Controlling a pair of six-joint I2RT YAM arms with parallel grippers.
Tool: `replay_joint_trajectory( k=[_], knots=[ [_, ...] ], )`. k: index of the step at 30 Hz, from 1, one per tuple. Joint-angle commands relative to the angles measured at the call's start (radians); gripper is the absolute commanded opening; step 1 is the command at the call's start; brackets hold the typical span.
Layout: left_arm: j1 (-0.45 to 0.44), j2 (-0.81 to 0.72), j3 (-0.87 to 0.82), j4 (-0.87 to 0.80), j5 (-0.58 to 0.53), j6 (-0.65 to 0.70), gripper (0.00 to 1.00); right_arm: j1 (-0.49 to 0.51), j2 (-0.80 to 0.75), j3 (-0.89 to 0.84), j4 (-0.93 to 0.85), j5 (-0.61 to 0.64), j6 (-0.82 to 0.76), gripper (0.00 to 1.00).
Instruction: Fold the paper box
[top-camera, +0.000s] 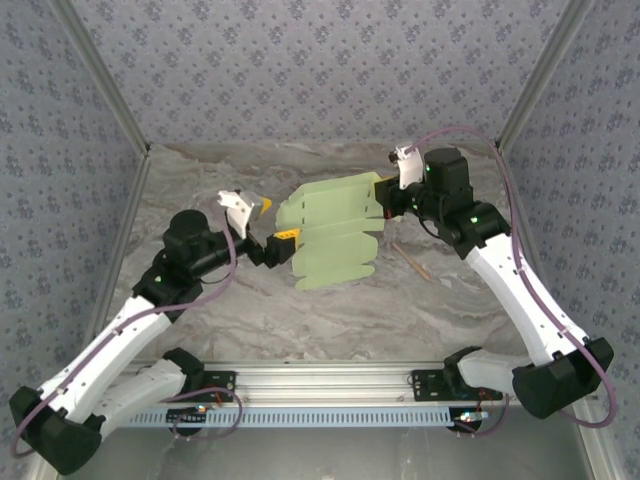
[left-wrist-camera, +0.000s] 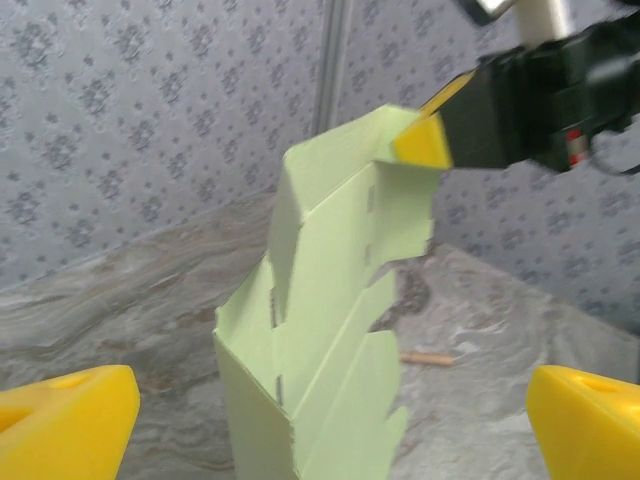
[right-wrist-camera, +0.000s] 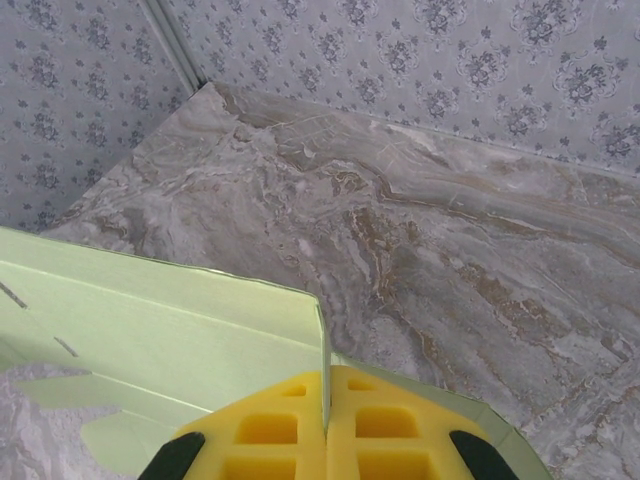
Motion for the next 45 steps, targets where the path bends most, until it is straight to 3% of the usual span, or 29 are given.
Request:
replay_joint_trajectory(
  k=[1, 5, 8, 20, 21, 26, 28, 30, 36, 45],
  knots=[
    [0.000, 0.049, 0.014, 0.048, -0.096, 0.107, 0.99, -0.005, 0.002, 0.035, -0.012, -0.017, 0.006, 0.00],
    [0.013, 0.126, 0.068, 0.013, -0.089, 0.161, 0.98, -0.005, 0.001, 0.038, -0.017, -0.033, -0.005, 0.00],
    [0.032, 0.170, 0.096, 0.010, -0.007, 0.134, 0.86, -0.006, -0.001, 0.036, -0.021, -0.035, -0.013, 0.00],
    [0.110, 0.233, 0.112, 0.016, 0.251, 0.100, 0.01, -0.030, -0.028, -0.012, 0.001, -0.082, -0.167, 0.00],
    [0.116, 0.235, 0.115, 0.006, 0.253, 0.109, 0.00, -0.042, -0.028, -0.016, 0.005, -0.106, -0.199, 0.03],
    [0.150, 0.240, 0.138, -0.056, 0.343, 0.180, 0.00, -0.081, -0.027, -0.010, -0.027, -0.208, -0.371, 0.47],
    [0.161, 0.254, 0.165, -0.107, 0.367, 0.212, 0.00, -0.101, -0.028, 0.007, -0.040, -0.269, -0.411, 0.70],
    [0.166, 0.273, 0.198, -0.170, 0.389, 0.242, 0.00, -0.104, -0.028, 0.037, -0.068, -0.316, -0.447, 0.81],
    [0.173, 0.320, 0.289, -0.319, 0.483, 0.324, 0.00, -0.075, -0.017, 0.132, -0.134, -0.353, -0.583, 0.89],
    [0.174, 0.319, 0.328, -0.393, 0.566, 0.392, 0.00, -0.077, 0.114, 0.281, -0.269, -0.409, -0.734, 0.87]
  ],
)
